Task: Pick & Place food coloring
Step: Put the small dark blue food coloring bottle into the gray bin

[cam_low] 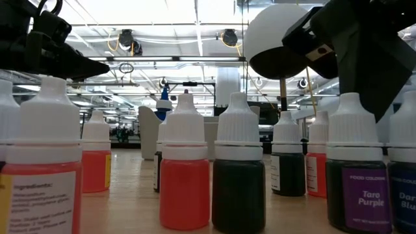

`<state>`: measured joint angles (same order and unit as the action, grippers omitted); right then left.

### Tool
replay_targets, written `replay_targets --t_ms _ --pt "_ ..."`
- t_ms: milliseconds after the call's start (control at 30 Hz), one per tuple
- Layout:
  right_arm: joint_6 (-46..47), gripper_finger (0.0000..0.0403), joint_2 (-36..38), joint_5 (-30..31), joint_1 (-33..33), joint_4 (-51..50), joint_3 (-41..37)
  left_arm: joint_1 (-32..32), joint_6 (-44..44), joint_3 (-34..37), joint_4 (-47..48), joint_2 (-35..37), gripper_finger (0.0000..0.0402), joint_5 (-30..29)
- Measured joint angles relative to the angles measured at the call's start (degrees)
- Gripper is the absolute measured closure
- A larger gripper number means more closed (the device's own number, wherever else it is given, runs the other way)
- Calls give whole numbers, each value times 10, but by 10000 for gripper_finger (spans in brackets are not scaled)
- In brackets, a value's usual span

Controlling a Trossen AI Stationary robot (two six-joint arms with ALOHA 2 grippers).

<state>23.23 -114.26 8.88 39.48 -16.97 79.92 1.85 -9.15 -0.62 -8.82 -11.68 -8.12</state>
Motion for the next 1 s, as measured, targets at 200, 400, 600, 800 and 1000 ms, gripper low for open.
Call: replay_targets --t_ms 200,400,600,800,1000 --pt "1 270 0 -2 0 43 -33 0 -1 0 0 0 360 0" --pt "1 292 0 -17 0 60 -48 0 -9 0 0 0 360 0" --pt "1 315 0 -17 -1 61 -48 0 -11 0 0 0 360 0" --pt "-3 328 0 -17 -1 73 -48 0 -11 0 0 0 360 0" --pt "-12 343 0 -17 -1 76 -48 0 -11 0 0 0 360 0"
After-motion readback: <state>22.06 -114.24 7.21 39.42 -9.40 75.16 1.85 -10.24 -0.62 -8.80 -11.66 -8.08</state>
